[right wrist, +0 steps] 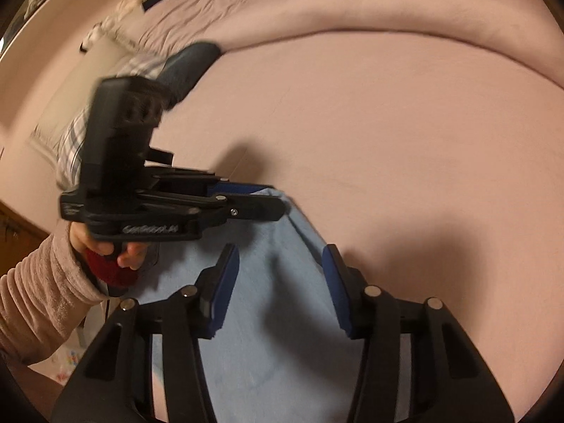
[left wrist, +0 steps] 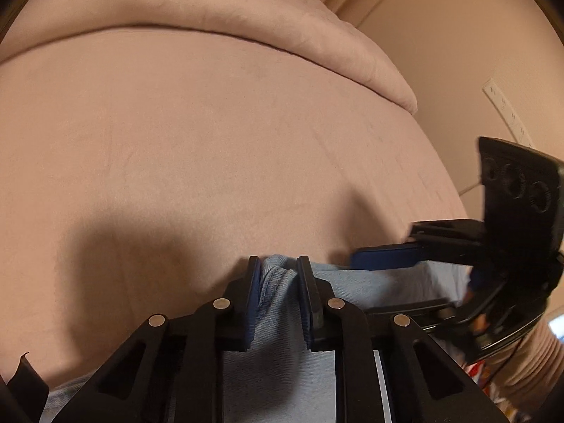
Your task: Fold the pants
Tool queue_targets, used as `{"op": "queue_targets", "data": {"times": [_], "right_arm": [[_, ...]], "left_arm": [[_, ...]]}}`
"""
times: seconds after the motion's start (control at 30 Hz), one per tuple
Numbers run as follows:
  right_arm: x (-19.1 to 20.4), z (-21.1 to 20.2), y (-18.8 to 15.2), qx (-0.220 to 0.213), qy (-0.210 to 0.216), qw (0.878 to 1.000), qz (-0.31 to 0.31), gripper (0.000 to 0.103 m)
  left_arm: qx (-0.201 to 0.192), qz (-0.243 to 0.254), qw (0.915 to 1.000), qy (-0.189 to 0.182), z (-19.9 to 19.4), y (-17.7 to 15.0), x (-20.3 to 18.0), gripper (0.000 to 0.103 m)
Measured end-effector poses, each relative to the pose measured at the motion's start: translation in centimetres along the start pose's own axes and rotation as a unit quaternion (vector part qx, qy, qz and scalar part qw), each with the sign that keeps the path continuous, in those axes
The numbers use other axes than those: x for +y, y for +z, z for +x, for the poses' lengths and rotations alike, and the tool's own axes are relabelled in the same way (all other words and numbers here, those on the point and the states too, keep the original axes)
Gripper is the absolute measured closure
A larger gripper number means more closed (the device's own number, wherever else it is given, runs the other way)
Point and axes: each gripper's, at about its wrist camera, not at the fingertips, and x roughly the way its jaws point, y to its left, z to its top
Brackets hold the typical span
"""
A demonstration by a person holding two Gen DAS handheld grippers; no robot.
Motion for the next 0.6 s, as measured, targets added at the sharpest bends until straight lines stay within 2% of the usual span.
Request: {"op": "queue_targets", "data": {"times": [0.03, 0.1, 0.2, 0.3, 0.4, 0.47, 0.53, 0.57, 0.6], "right_arm": [[0.2, 0.7, 0.3, 0.007, -0.001, 1.0, -0.006, 0.055], [0.5, 2.4, 1.1, 0.023, 0.002, 1.0, -0.015, 0.055], [0.5, 4.2, 2.0, 0.044, 0.035, 0.998, -0.009, 0.056], [0.6, 4.7, 2.5, 0.057, 0.091, 0.994, -0.006, 0.056], [0.9, 5.2, 2.9, 0.074, 0.117, 0.99, -0.01, 0.056], [0.3, 6.5, 3.5, 0.09, 0.133, 0.987, 0.023, 0.056], [-0.4, 7.0, 4.0, 0.081, 0.138, 0.986, 0.05, 0.064], [-0.3, 6.9, 4.3, 0.07, 0.138, 0.986, 0.059, 0.073], [-0.3, 6.6, 4.4, 0.059, 0.138, 0.987, 0.058, 0.092]], "left_arm": [[-0.006, -0.007, 1.0, -0.004, -0.3, 0.0, 0.1, 0.084], [-0.029, 0.001, 0.9994, 0.016, -1.4, 0.3, -0.1, 0.084], [-0.05, 0.01, 0.998, 0.038, -3.5, 0.6, 0.1, 0.084], [-0.048, 0.02, 0.9951, 0.084, -5.6, 0.0, 1.3, 0.084], [-0.031, 0.016, 0.9906, 0.132, -6.7, -1.3, 3.0, 0.084], [-0.026, 0.012, 0.9846, 0.173, -7.6, -2.5, 4.2, 0.084], [-0.028, 0.004, 0.9789, 0.202, -8.5, -3.6, 5.5, 0.084], [-0.028, 0.002, 0.9764, 0.214, -8.8, -4.0, 6.1, 0.084], [-0.027, -0.003, 0.9737, 0.226, -9.0, -4.3, 6.7, 0.084]]}}
